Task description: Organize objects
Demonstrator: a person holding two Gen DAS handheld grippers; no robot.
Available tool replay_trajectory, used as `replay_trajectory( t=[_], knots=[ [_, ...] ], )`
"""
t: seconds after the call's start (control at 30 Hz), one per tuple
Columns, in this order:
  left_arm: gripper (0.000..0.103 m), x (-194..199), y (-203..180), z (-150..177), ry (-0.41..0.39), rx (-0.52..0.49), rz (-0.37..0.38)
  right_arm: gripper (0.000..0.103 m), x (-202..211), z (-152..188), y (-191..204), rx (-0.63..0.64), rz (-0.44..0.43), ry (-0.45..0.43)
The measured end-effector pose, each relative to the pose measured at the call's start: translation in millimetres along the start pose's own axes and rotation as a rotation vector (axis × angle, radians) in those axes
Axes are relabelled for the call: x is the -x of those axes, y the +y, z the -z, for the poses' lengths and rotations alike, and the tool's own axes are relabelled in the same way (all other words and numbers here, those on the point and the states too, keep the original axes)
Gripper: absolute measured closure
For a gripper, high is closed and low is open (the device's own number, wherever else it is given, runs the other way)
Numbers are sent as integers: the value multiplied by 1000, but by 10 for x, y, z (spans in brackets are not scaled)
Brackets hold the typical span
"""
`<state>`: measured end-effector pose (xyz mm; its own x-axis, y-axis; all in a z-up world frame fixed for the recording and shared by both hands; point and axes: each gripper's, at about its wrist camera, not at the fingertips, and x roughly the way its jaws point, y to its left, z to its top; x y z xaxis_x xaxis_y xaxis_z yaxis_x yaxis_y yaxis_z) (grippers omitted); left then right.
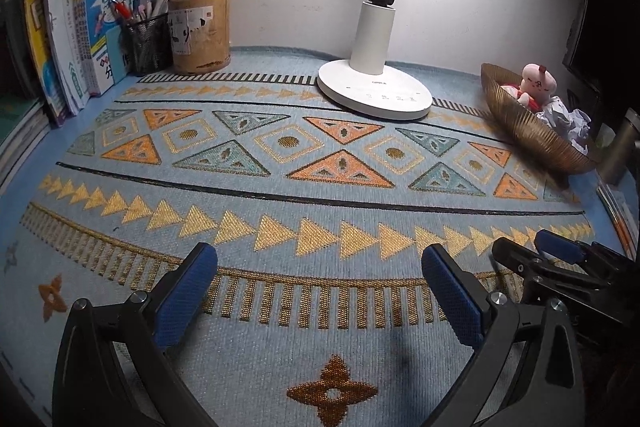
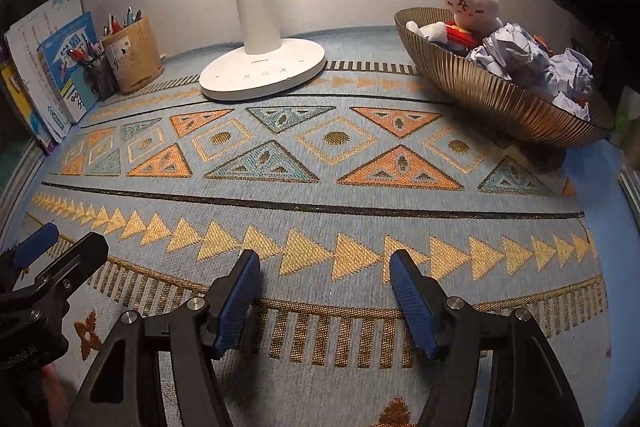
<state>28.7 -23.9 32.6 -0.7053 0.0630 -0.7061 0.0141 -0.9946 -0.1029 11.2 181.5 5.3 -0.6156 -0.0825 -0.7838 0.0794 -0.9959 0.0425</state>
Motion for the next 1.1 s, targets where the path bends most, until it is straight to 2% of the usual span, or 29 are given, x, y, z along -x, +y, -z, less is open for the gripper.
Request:
replay_trajectory(
  t=[0.47, 1.1],
  knots=[
    [1, -36, 2, -4, 19, 2, -4, 37, -1, 3, -9, -4, -1, 4],
    [1, -133, -40, 6, 65, -25, -47, 33, -3, 7, 8, -2, 1, 5]
  ],
)
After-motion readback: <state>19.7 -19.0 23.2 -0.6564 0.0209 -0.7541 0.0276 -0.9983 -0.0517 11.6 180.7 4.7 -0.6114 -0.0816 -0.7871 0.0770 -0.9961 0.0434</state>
